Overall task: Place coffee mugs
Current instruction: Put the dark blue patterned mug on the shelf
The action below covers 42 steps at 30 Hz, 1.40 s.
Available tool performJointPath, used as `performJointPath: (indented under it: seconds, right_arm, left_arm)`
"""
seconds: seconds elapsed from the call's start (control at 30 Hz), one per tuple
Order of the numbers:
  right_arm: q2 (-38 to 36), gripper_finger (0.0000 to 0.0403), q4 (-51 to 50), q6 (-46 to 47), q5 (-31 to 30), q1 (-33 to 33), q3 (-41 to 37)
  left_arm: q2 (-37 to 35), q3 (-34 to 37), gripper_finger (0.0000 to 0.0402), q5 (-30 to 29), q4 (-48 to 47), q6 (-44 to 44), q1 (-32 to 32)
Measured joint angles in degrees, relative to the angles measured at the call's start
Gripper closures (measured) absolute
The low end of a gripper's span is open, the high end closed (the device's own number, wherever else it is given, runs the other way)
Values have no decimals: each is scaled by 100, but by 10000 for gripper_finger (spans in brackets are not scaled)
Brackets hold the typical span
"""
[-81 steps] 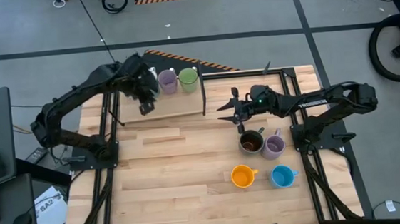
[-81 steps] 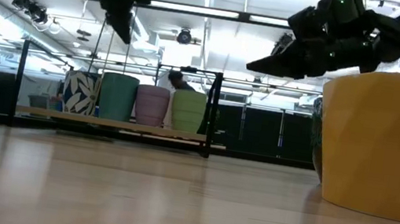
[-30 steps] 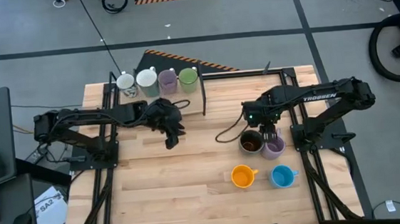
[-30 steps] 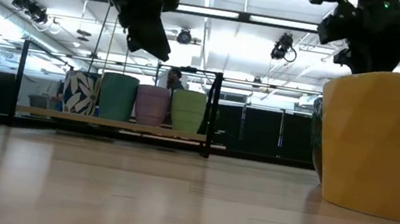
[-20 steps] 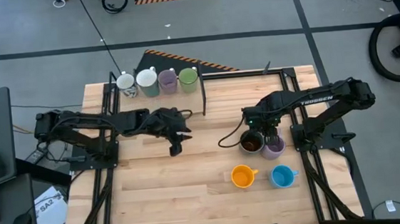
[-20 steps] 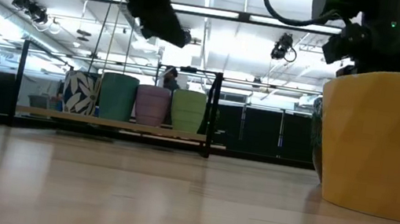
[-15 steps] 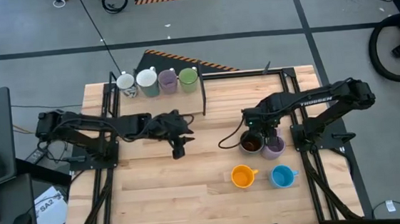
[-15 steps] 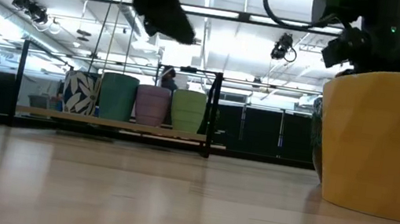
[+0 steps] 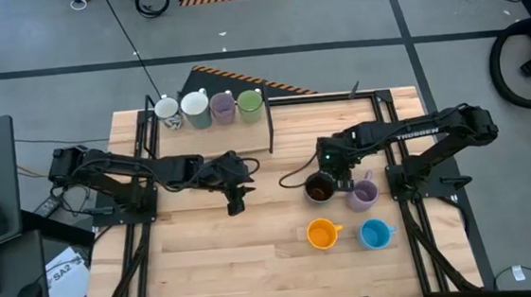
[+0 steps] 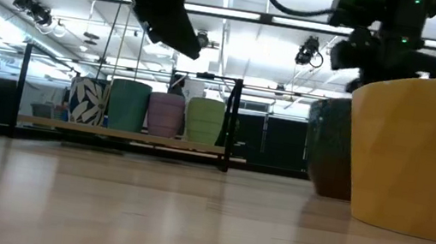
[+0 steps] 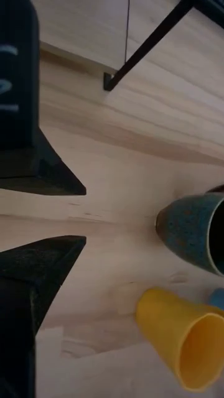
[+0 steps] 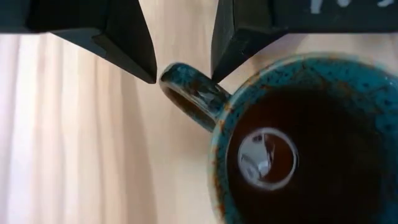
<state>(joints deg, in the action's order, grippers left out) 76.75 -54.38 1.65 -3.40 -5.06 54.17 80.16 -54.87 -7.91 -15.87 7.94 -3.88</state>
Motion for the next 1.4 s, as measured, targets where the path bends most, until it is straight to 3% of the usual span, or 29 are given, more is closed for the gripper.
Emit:
performJointPath:
  seconds: [0.47, 0.7, 1.07, 1.4]
  right_arm:
    - [0, 245, 1282, -791, -72, -443, 2]
    - [0, 245, 328, -886, -452, -468, 302]
    - [-2, 245, 45, -541, -159, -498, -70]
    - [-2, 245, 1628, -689, -101, -522, -567]
  left_arm:
    - [-2, 0, 280, 1, 59, -309, 4]
    - [-4, 0, 280, 1, 283, -327, 7]
    - [-4, 0, 280, 2, 289, -325, 11]
    - [-7, 0, 280, 2, 303, -322, 22]
